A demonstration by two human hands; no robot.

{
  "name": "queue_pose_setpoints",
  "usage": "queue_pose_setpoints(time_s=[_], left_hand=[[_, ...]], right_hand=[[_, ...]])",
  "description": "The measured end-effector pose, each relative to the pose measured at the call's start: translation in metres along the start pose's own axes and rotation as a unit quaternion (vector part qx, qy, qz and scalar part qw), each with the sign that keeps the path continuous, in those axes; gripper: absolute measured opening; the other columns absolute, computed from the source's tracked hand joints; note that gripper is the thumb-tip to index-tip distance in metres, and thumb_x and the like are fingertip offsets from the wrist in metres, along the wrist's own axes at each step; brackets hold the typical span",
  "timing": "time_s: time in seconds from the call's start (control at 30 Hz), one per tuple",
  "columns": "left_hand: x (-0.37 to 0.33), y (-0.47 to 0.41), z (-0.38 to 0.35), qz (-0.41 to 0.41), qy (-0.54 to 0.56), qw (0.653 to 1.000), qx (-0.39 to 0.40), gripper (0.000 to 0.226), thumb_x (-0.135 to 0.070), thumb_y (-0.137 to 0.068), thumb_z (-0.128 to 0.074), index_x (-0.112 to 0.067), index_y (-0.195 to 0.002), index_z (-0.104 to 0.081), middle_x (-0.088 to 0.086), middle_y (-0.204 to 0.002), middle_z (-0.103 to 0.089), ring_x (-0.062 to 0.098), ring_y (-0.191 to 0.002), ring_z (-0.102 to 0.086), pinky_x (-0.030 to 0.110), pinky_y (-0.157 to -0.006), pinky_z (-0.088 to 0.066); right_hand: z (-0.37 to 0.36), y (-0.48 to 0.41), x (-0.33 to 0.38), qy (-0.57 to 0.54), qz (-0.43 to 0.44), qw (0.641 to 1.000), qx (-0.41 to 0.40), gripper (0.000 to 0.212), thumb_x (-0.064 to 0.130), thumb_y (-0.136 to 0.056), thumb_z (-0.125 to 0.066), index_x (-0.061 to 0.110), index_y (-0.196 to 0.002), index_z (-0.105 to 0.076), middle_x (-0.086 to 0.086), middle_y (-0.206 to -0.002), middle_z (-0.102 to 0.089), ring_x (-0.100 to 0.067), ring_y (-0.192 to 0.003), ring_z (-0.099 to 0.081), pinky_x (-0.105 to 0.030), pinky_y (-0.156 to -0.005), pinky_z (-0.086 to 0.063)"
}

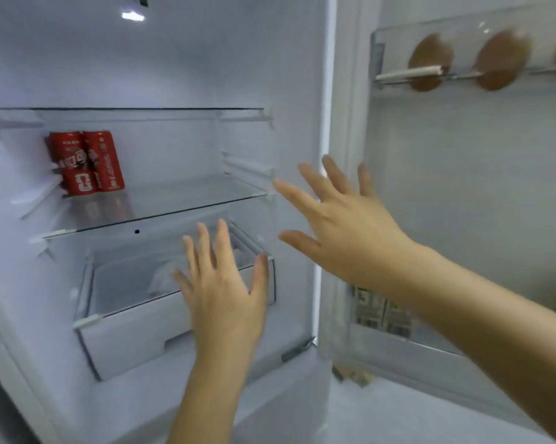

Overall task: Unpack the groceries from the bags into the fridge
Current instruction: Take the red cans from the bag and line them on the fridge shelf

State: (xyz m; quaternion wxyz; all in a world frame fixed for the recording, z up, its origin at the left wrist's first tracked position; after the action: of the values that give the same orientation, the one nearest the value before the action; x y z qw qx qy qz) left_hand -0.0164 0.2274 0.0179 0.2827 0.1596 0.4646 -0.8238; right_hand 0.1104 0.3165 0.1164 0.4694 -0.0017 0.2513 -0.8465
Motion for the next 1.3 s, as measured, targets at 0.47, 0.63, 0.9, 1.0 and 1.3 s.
queue_pose_setpoints(time_s=[0.47, 0.63, 0.9, 1.0, 1.3], left_hand=[[-0.205, 0.165, -0.017, -0.169, 0.231, 0.943, 0.171, 0.075, -0.060, -0.090, -0.031, -0.021, -0.153, -0.023, 0.007, -0.162, -0.016, 0.024, -0.150, -0.004, 0.050, -0.120, -0.008], [-0.280, 0.261, -0.024, -0.226, 0.256, 0.899, 0.273, 0.074, -0.061, -0.091, -0.026, -0.026, -0.155, -0.013, 0.002, -0.164, -0.003, 0.019, -0.150, 0.009, 0.047, -0.119, 0.005], [-0.379, 0.397, -0.045, -0.347, 0.219, 0.833, 0.373, 0.075, -0.054, -0.096, -0.039, -0.024, -0.156, -0.005, 0.009, -0.163, 0.009, 0.029, -0.148, 0.018, 0.056, -0.116, 0.007], [-0.411, 0.445, -0.048, -0.395, 0.206, 0.796, 0.409, 0.076, -0.056, -0.097, -0.034, -0.025, -0.155, 0.003, 0.010, -0.161, 0.017, 0.031, -0.146, 0.024, 0.058, -0.115, 0.006], [-0.514, 0.588, -0.036, -0.521, 0.243, 0.668, 0.473, 0.078, -0.057, -0.097, -0.031, -0.026, -0.153, 0.013, 0.009, -0.160, 0.023, 0.031, -0.144, 0.027, 0.063, -0.114, 0.008]], right_hand=[[0.029, 0.297, -0.104, 0.013, -0.316, 0.945, -0.088, 0.066, 0.061, -0.092, -0.026, 0.031, -0.151, -0.029, -0.008, -0.159, -0.026, -0.033, -0.149, -0.016, -0.061, -0.116, -0.013], [0.040, 0.436, -0.129, 0.048, -0.448, 0.892, -0.048, 0.067, 0.062, -0.094, -0.024, 0.036, -0.154, -0.013, -0.003, -0.164, -0.010, -0.027, -0.151, 0.001, -0.057, -0.118, -0.002], [0.059, 0.600, -0.146, 0.144, -0.598, 0.788, 0.028, 0.069, 0.054, -0.096, -0.038, 0.032, -0.155, -0.012, -0.009, -0.163, -0.006, -0.035, -0.150, 0.004, -0.062, -0.115, -0.001], [0.066, 0.659, -0.147, 0.163, -0.652, 0.739, 0.057, 0.069, 0.054, -0.097, -0.037, 0.033, -0.155, -0.008, -0.009, -0.164, 0.000, -0.035, -0.149, 0.010, -0.063, -0.115, 0.000], [0.097, 0.807, -0.140, 0.223, -0.765, 0.592, 0.120, 0.070, 0.055, -0.098, -0.034, 0.031, -0.156, -0.002, -0.010, -0.164, 0.007, -0.036, -0.149, 0.013, -0.064, -0.115, -0.003]])
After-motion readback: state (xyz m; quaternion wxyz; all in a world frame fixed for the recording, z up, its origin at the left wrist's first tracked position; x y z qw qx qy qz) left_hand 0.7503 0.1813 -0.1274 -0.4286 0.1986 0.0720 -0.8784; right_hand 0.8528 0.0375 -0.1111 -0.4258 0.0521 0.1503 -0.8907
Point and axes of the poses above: each hand's wrist, its own y-axis away from the middle knuckle, its own z-axis out of the back of the hand, x = y × z, the point moved 3 cm from there along -y, towards the middle knuckle
